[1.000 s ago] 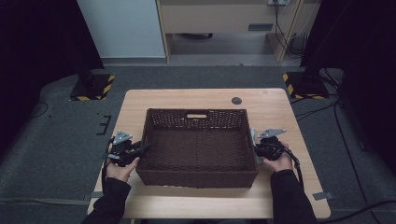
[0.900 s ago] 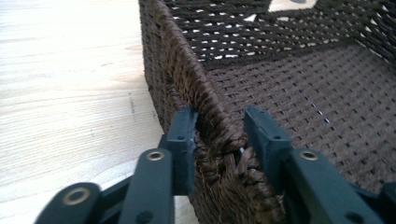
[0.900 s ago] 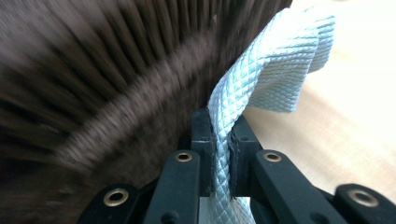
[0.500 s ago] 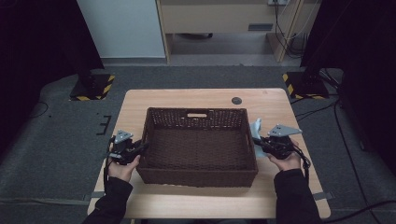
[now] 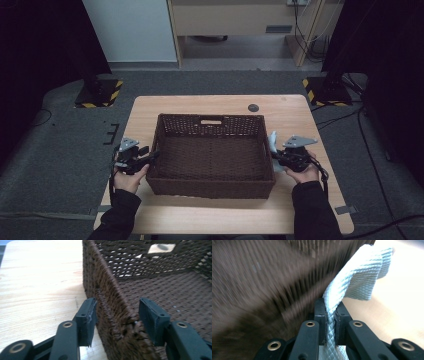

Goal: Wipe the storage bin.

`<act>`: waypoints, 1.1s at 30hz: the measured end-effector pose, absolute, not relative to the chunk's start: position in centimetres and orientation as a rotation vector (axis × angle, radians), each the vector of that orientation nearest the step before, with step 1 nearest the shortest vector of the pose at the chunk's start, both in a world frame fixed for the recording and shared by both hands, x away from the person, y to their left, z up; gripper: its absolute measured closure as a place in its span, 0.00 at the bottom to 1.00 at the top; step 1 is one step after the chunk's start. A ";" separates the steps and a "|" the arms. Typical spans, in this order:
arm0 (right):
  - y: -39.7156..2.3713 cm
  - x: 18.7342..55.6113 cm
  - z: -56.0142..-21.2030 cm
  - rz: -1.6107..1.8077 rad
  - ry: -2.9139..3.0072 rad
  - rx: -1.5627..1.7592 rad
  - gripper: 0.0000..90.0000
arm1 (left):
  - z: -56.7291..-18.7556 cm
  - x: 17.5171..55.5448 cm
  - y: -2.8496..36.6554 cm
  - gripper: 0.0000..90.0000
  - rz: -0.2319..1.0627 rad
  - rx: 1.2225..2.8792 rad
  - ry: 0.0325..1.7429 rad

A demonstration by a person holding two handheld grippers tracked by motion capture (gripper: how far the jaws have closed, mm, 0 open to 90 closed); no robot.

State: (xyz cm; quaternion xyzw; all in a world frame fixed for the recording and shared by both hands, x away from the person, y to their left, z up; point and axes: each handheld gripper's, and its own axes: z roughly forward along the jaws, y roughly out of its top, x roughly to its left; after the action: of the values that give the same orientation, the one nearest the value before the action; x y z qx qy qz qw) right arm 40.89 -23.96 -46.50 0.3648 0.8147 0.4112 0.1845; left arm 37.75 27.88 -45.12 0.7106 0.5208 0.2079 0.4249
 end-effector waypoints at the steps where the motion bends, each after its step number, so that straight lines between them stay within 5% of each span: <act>1: -24.3 40.5 -45.6 1.201 2.260 1.012 0.93 | -45.0 37.6 27.9 0.52 0.522 1.778 1.294; 5: -24.6 39.7 -44.8 1.211 2.259 0.984 0.93 | -44.9 37.1 27.9 0.52 0.506 1.803 1.273; 18: -22.8 39.5 -50.2 0.985 2.471 1.054 0.93 | -45.6 36.8 27.7 0.68 0.453 1.819 1.286; 27: -24.5 38.3 -45.4 1.234 2.276 0.974 0.93 | -45.3 36.9 27.1 0.75 0.518 1.820 1.315; 33: -24.0 38.7 -46.5 1.121 2.359 0.963 0.93 | -45.4 37.8 26.9 0.75 0.526 1.814 1.321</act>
State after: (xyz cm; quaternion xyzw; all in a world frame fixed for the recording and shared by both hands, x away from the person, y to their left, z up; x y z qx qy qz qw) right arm 38.67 -24.00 -46.53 0.3403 0.8340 0.3964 0.1779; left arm 37.83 26.94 -45.36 0.7191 0.5236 0.2087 0.4064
